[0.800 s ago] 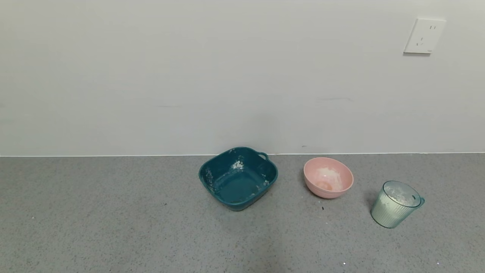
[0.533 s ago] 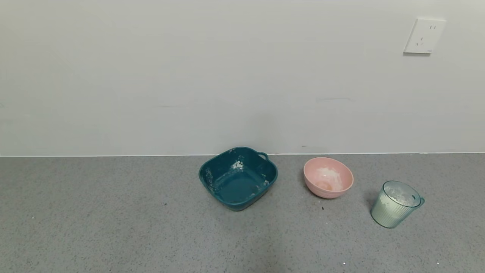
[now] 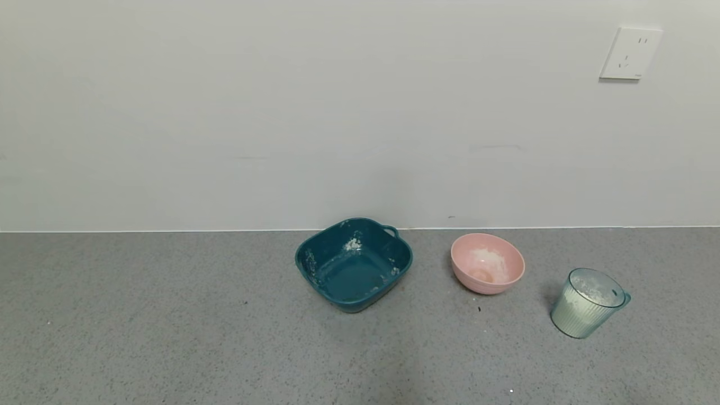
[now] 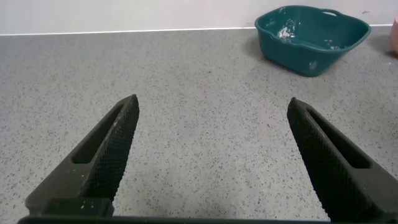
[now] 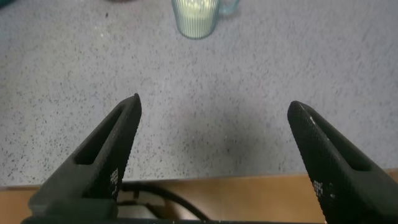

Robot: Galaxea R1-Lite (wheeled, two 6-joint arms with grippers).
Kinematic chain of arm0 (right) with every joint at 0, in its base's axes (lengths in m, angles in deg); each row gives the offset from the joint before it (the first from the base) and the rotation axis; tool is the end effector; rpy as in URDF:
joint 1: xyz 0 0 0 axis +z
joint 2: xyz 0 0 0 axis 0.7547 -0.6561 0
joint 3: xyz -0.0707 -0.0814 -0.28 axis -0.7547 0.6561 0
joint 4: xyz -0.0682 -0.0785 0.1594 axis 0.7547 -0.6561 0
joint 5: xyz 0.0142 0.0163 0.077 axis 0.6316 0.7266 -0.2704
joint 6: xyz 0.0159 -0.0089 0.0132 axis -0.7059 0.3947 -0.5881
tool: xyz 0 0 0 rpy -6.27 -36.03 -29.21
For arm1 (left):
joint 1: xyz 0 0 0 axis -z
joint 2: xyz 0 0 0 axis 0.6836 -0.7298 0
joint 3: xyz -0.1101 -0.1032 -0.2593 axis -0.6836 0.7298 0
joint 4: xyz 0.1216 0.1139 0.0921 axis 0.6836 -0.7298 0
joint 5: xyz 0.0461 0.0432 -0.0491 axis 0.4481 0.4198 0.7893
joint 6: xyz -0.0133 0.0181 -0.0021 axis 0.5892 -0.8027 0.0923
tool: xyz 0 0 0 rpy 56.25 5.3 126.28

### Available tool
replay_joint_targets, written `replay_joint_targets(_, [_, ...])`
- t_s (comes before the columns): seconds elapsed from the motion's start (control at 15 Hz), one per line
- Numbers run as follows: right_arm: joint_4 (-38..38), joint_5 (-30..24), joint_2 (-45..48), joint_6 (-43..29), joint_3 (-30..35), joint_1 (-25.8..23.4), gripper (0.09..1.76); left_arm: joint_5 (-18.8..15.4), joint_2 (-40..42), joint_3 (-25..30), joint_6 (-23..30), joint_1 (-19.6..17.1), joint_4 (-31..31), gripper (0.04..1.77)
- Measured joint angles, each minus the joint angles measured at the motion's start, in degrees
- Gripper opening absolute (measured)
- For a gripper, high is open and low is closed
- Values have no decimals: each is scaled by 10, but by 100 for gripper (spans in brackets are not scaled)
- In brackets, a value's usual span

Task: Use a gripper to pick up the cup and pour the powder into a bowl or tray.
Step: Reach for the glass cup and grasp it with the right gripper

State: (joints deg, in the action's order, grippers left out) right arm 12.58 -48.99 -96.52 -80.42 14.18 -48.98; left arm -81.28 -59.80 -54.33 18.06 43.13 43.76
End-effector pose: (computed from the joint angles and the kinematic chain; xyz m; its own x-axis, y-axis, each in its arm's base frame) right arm 0.0136 -0.0015 0.1385 0.9134 -0.0582 -0.4029 0.0791 0.9962 0.0353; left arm -0.0228 0.0000 0.0765 1.0000 0.0011 0.0072 -0.0012 0.9999 0.0109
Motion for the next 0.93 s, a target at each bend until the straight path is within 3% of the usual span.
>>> replay_joint_targets(0.53, [14, -32, -160, -47, -12, 0, 171, 0, 0, 0, 0, 0, 0, 172])
replay_joint_targets(0.93, [151, -37, -284, -54, 17, -1, 171, 0, 0, 0, 0, 0, 0, 172])
